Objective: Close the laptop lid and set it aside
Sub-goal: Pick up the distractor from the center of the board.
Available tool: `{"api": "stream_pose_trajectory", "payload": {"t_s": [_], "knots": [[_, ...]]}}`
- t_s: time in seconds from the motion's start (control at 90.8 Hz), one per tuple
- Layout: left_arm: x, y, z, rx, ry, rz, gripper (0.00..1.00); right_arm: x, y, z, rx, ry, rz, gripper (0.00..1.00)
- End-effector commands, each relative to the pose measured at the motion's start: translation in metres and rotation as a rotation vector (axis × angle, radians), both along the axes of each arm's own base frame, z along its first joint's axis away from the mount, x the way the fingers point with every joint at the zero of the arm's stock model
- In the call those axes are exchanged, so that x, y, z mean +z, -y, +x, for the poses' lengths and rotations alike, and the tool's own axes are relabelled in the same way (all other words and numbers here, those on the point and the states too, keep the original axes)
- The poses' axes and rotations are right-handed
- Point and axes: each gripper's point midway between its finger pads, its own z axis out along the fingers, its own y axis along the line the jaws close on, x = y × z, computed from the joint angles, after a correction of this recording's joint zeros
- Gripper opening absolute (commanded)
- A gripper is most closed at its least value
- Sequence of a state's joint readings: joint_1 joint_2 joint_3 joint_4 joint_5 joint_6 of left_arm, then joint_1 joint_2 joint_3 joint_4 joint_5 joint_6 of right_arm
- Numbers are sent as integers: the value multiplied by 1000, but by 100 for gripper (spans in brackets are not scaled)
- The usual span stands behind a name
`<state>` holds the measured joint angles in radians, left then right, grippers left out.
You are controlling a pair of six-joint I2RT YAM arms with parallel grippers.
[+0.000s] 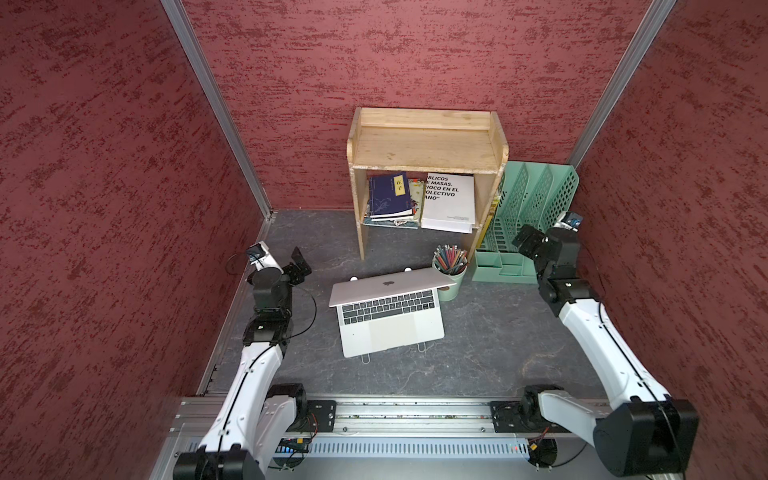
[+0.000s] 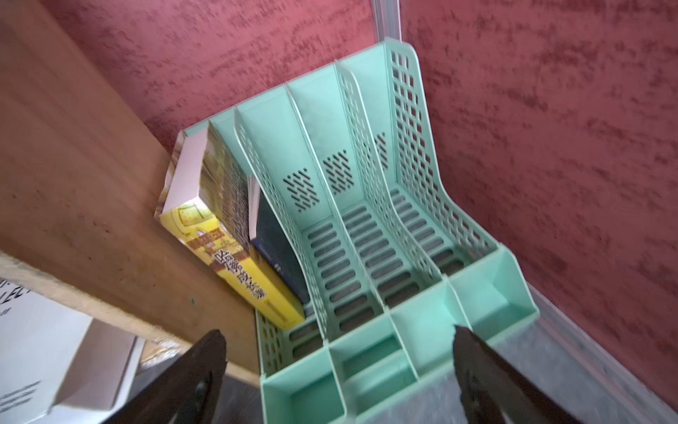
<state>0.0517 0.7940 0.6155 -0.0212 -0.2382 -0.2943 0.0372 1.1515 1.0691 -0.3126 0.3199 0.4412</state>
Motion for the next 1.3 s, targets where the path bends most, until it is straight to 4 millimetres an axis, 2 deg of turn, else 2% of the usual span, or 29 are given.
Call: {"api": "stream_pose_trajectory", "payload": {"t_s": [0.0, 0.132, 0.187, 0.275, 0.353, 0.43, 0.551, 0.661, 0.694, 0.86, 1.069, 1.289], "knots": [[-1, -4, -37, 53, -143, -82, 100, -41, -16, -43, -14, -330, 208, 90], [57, 4, -56, 15, -125, -106, 100, -27, -58, -43, 114, -357, 430, 81], [72, 10, -60, -9, -153, -127, 100, -29, -69, -44, 132, -394, 491, 72], [82, 22, -59, -64, -222, -169, 100, -37, -92, -43, 170, -442, 566, 64], [85, 31, -59, -105, -256, -201, 100, -45, -112, -41, 200, -492, 582, 57], [90, 37, -60, -124, -262, -219, 100, -56, -131, -42, 220, -549, 551, 56], [95, 42, -61, -146, -257, -233, 100, -78, -153, -40, 242, -615, 554, 48], [94, 45, -59, -153, -259, -244, 100, -89, -171, -39, 262, -647, 559, 45], [93, 45, -58, -153, -260, -246, 100, -98, -175, -36, 257, -672, 557, 45], [89, 46, -51, -158, -269, -245, 100, -116, -188, -36, 256, -729, 565, 37], [85, 45, -46, -151, -264, -236, 100, -133, -193, -42, 235, -773, 554, 34], [78, 45, -37, -157, -273, -221, 100, -144, -201, -31, 226, -798, 551, 34]]}}
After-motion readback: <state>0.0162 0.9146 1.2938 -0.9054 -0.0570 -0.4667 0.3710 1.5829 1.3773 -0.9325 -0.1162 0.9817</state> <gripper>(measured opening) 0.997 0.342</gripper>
